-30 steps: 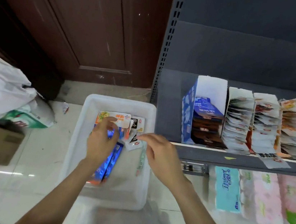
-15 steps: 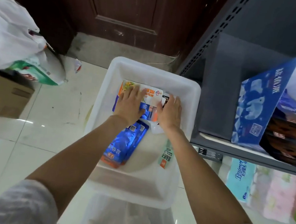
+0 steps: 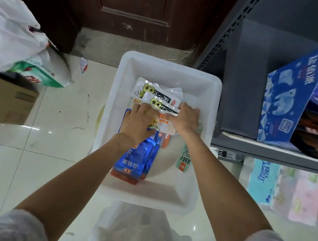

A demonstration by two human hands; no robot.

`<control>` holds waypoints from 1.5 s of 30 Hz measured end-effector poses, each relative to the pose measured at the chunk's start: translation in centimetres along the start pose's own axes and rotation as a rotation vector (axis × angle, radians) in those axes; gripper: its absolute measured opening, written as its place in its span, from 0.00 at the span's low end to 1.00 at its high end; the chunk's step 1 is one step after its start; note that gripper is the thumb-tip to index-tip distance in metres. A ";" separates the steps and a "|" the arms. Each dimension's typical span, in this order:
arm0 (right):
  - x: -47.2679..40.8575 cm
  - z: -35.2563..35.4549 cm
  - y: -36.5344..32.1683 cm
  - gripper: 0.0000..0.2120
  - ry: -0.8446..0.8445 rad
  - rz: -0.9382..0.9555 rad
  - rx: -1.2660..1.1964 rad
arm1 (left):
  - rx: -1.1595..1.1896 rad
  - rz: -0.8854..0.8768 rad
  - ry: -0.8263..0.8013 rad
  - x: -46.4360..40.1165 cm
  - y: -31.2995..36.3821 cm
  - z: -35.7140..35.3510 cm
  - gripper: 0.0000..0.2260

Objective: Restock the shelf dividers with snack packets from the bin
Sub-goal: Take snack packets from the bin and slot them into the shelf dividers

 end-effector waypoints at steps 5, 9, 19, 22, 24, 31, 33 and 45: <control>1.6 1.1 0.1 0.16 0.093 -0.024 -0.162 | -0.056 -0.032 0.046 -1.0 0.5 0.4 0.36; 3.4 3.4 -0.4 0.06 0.194 0.007 -0.342 | 0.011 -0.140 0.237 -1.1 1.4 2.1 0.37; 8.8 12.2 -1.1 0.03 0.374 0.263 -0.169 | 0.273 -0.271 0.386 -0.7 3.8 8.3 0.40; 9.9 14.7 -1.4 0.05 0.243 0.351 -0.196 | 0.318 -0.376 0.179 -0.6 5.4 9.9 0.41; 10.4 16.4 -1.6 0.05 0.197 0.401 -0.273 | 0.457 -0.333 -0.064 -0.3 6.1 10.7 0.35; 11.1 18.9 -1.4 0.22 0.406 0.145 -0.751 | 1.050 0.107 -0.196 2.1 7.3 12.2 0.14; 11.6 18.1 -0.7 0.32 0.467 -0.040 -0.777 | 1.118 0.192 -0.137 2.8 7.3 12.3 0.13; 14.5 16.1 0.7 0.24 0.190 -0.183 -1.035 | 1.289 0.405 -0.170 5.0 6.7 12.9 0.16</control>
Point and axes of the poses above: each hand's wrist, its own x-axis away from the middle knuckle, its own z-axis out of the back of the hand, y = z × x, the point moved 4 cm from there along -x, towards the middle knuckle, and after that the axes turned 11 degrees about y, right-handed, at the moved point
